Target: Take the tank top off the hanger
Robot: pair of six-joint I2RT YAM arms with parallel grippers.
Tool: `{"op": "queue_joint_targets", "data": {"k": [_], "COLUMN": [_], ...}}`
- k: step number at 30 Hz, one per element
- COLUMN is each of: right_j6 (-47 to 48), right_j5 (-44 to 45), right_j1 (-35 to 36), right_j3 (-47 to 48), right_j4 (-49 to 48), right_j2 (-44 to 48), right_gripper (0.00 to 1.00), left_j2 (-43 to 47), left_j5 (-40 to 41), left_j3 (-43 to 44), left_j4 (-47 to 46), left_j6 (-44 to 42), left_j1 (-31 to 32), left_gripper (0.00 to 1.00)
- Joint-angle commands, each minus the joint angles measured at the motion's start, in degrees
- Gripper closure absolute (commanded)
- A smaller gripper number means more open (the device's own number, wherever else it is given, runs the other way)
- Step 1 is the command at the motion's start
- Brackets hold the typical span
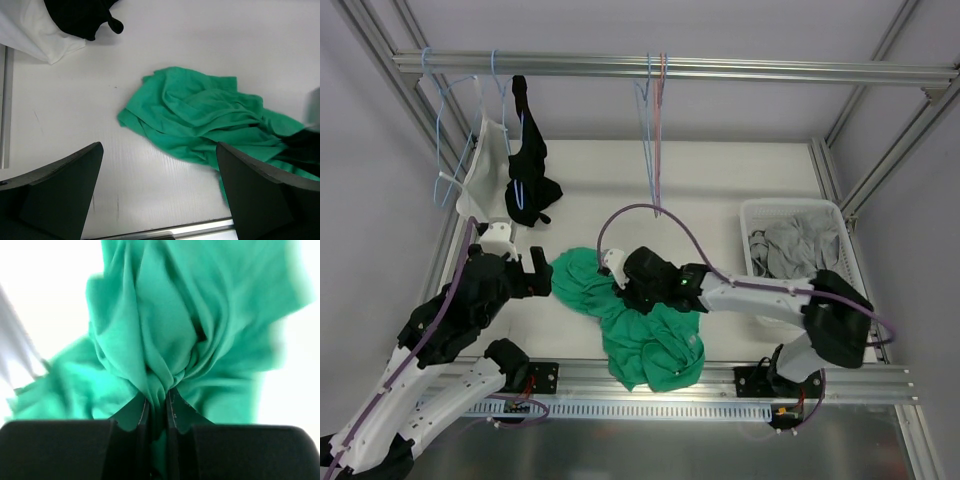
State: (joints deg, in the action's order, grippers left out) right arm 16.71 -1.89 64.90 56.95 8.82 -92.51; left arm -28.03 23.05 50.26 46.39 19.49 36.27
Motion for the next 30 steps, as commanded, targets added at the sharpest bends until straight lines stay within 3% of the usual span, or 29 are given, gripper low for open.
{"op": "queue_joint_targets", "data": {"k": [1,7,15,20,30], "right_j6": [-2.11,-3.09,-0.72,2.1,7.19], "right_j5": [5.13,17.08,22.53,33.24,36.86], "right_j1": [0.05,-0.22,-0.65,-2.58,-19.35], "right_j3": [0.71,0.96,10.54,20.11,42.97], "right_j4": [-0.29,2.15,15.85,24.57,34.32], "right_j2": [14.09,31.84,43.28,43.38,38.29], "right_gripper": [1.0,1.0,1.0,1.0,1.0], "left_j2": [0.26,1.4,1.67,1.49,1.58], "left_j5": [0.42,1.47,2.0,1.91,1.65], "left_j3": [-0.51,-0.78,-0.87,-0.87,-0.95], "left_j4": [-1.39,-1.39,-1.39,-1.39,-1.39], "left_j6": [-0.94,-0.59,-0.5,-0.41,-0.5], "left_j1": [-0.5,-0.41,-0.5,-0.5,-0.41], "left_gripper": [0.01,0.01,0.01,0.01,0.01]}}
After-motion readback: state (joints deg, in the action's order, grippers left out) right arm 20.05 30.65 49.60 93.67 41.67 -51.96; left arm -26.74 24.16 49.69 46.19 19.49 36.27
